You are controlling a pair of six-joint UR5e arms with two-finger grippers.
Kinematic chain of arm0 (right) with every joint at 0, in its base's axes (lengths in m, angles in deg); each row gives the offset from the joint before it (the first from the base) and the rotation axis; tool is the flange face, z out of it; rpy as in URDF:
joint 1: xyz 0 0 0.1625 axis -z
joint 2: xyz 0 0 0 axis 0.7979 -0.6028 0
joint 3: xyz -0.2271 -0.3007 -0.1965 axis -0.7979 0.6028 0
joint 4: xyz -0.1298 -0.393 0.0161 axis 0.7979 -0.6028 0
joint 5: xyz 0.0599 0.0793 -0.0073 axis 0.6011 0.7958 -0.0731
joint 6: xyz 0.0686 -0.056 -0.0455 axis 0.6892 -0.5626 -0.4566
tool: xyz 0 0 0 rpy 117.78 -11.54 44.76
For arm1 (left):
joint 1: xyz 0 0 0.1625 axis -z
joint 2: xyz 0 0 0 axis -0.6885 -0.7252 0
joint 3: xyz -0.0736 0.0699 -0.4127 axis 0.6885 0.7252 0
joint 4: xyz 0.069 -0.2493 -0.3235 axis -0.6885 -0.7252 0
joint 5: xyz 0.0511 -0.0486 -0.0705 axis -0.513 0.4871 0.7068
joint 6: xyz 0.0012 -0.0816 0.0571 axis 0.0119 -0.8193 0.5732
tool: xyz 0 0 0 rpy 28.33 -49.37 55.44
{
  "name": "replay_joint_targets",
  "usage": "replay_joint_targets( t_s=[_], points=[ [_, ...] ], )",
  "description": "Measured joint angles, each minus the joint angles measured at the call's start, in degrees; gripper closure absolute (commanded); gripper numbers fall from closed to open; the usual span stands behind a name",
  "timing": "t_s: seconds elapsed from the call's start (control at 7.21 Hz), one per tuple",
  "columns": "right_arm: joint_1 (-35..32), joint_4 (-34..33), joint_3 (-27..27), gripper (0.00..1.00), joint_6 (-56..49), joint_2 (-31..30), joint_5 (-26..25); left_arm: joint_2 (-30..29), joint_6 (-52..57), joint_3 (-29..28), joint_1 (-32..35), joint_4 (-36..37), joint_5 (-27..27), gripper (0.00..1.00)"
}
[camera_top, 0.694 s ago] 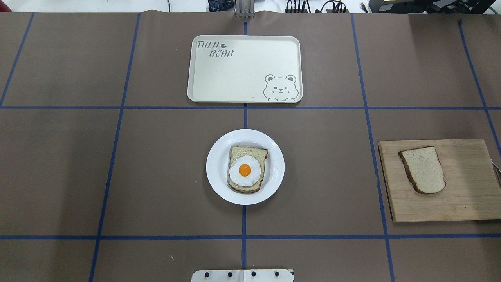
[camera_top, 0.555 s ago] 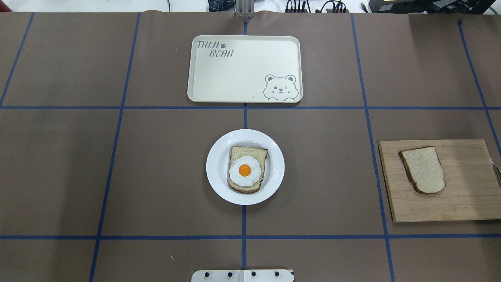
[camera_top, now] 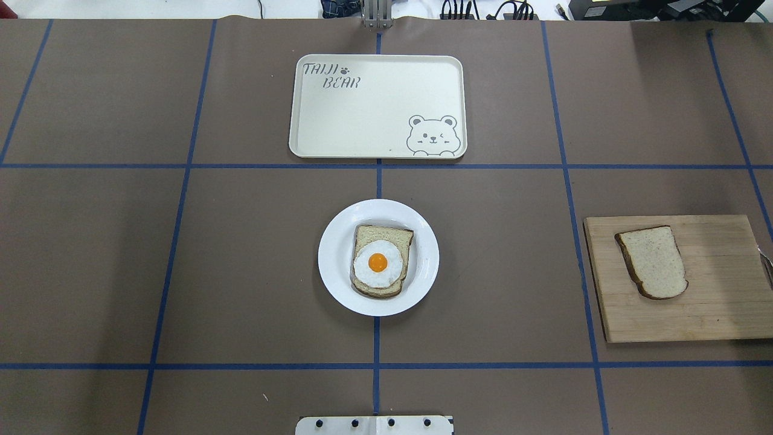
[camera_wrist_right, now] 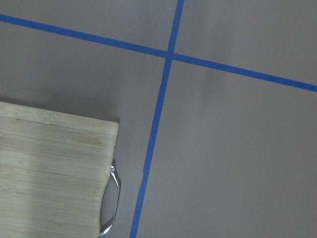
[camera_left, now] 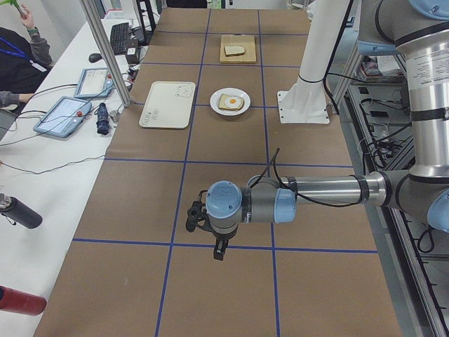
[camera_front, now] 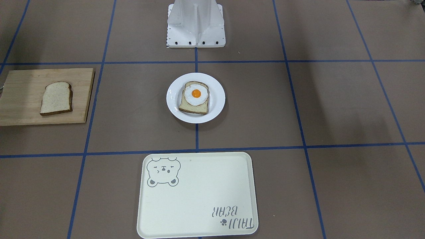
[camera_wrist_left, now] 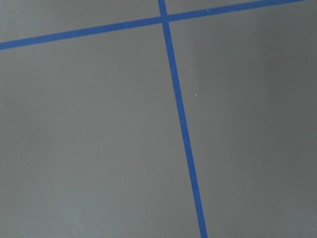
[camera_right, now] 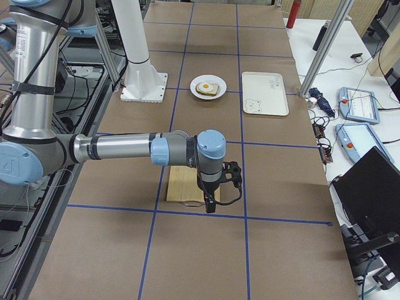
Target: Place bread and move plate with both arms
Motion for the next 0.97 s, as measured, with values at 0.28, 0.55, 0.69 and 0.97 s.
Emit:
replay_joint_targets(
  t_s=[0.28, 0.55, 0.69, 0.97],
  points=[
    [0.0, 4.8, -0.5, 0.00, 0.6, 1.0, 0.6, -5.0, -0.1, 1.7, 3.2, -1.3, 0.3, 0.01],
    [-0.1, 7.7, -0.7, 0.00, 1.1, 0.5, 3.1, -8.9, 0.0, 2.2, 3.9, -3.7, 0.8, 0.01],
    [0.1, 8.9, -0.9, 0.00, 3.0, 0.6, 4.5, -8.9, 0.4, 2.5, 4.0, -5.8, 0.9, 0.01],
    [3.0, 14.9, -0.9, 0.00, 13.8, 0.0, 6.9, -6.4, 0.0, 2.2, 4.0, -14.8, 0.9, 0.01]
  ],
)
